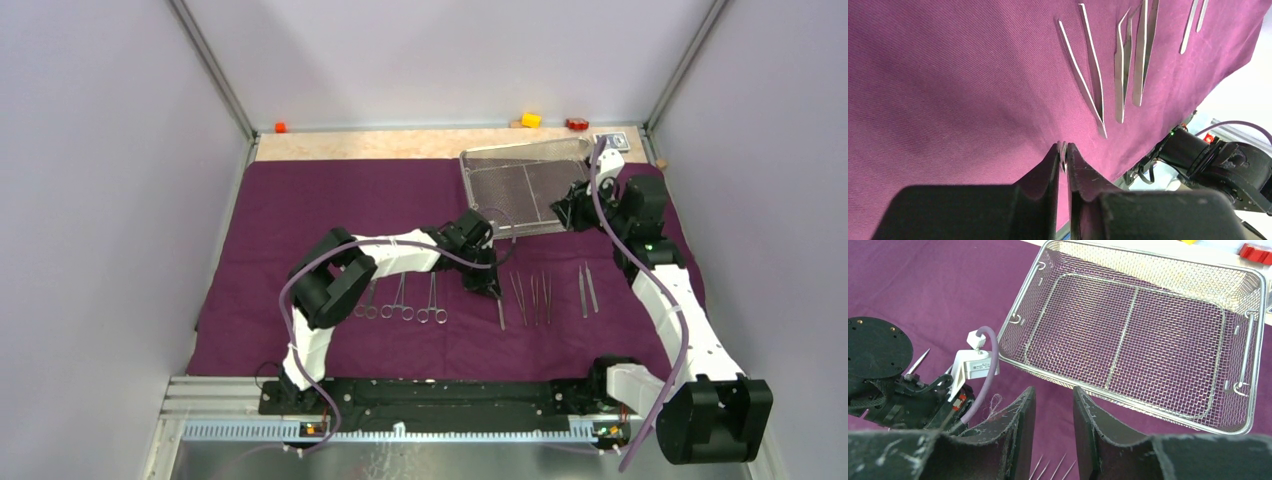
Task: Open and lay out the surgical kit
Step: Place the medical item in the surgical kit, then pick up the medical item from the surgical kit.
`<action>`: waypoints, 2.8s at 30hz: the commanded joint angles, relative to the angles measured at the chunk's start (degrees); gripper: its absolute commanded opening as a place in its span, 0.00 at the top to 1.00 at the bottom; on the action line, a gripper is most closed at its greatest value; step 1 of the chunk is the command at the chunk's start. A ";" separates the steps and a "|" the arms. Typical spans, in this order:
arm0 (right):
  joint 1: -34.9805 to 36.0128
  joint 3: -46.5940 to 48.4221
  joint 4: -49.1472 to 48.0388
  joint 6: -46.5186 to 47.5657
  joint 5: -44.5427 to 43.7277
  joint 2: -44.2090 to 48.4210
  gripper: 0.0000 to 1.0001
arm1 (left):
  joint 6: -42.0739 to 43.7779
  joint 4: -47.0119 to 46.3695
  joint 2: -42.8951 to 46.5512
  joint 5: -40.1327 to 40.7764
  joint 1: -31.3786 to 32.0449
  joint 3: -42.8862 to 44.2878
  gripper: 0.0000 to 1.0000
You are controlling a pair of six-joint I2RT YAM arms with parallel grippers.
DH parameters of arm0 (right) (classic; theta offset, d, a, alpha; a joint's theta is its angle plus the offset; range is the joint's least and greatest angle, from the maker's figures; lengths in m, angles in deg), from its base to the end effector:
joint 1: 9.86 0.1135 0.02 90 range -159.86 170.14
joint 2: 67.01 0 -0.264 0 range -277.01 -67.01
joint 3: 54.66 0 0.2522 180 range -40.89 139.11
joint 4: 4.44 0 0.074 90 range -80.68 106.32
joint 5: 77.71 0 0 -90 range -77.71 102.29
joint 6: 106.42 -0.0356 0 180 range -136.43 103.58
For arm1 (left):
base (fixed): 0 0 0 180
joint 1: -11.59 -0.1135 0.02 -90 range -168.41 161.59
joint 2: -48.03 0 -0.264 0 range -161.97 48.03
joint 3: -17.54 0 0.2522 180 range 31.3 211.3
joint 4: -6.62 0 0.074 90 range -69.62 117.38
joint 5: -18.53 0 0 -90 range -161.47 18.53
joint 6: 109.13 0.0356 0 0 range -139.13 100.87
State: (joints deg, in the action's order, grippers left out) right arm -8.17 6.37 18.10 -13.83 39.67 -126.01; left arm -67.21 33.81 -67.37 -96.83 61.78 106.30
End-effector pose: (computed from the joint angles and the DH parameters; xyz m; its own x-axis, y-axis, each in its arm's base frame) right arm 0.2344 0.0233 0.3117 -0.3292 -0.0499 -0.9429 -0.4721 0.8735 0.1186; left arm 0.2580 -0.3334 0.1532 -0.9822 0.1283 -0.1370 0.1873 0.7182 -0.6701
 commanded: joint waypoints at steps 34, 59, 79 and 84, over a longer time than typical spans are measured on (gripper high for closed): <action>-0.39 -0.16 -2.06 2.07 1.91 0.93 0.67 | 9.46 -0.59 -2.29 5.91 -0.11 8.94 0.61; -0.40 0.11 -1.56 1.37 3.83 0.29 0.67 | 17.88 2.05 -4.59 18.57 3.95 11.38 0.60; -0.39 0.02 -1.61 1.28 3.78 0.14 0.67 | 19.09 1.71 -5.56 18.97 5.16 10.94 0.74; -0.38 0.02 -1.58 1.35 3.67 0.04 0.67 | 19.79 1.10 -4.41 19.25 5.43 10.22 0.79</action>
State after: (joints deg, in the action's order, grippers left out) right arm -8.17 6.35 18.16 -12.55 42.40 -126.01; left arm -48.85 35.91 -72.50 -78.23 66.61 115.98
